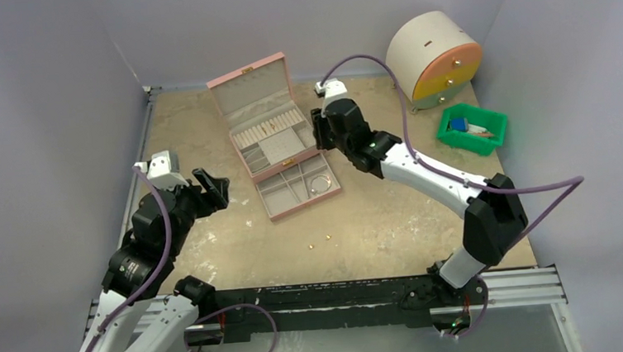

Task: Organize the mixed jewelry

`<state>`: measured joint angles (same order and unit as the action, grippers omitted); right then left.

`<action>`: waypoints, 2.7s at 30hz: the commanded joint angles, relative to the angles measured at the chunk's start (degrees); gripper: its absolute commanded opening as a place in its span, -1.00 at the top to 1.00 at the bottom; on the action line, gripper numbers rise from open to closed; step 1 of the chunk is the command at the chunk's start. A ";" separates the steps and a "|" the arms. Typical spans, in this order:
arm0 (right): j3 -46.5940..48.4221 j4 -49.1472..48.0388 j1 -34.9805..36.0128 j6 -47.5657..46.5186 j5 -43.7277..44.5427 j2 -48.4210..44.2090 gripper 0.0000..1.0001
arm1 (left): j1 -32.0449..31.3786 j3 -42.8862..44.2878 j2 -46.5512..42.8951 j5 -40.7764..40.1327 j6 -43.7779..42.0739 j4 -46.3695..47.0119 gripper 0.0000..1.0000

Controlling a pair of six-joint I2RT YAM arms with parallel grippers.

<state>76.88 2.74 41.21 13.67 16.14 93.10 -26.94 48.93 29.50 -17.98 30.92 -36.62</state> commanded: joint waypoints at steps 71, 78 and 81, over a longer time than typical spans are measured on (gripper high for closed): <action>-8.08 -3.10 -24.92 -1.52 -6.65 17.20 0.52 | 1.71 -0.01 1.62 0.57 0.28 1.95 -0.42; -7.27 -2.83 -24.86 -1.89 -7.26 18.83 0.54 | 1.94 0.05 1.88 0.81 0.20 2.07 -0.42; -6.83 -2.83 -24.82 -2.05 -7.05 19.42 0.59 | 2.13 0.06 2.05 1.01 0.11 2.08 -0.42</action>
<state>68.55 -0.43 16.49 12.43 9.41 111.26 -25.50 48.88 31.05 -17.54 30.92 -36.60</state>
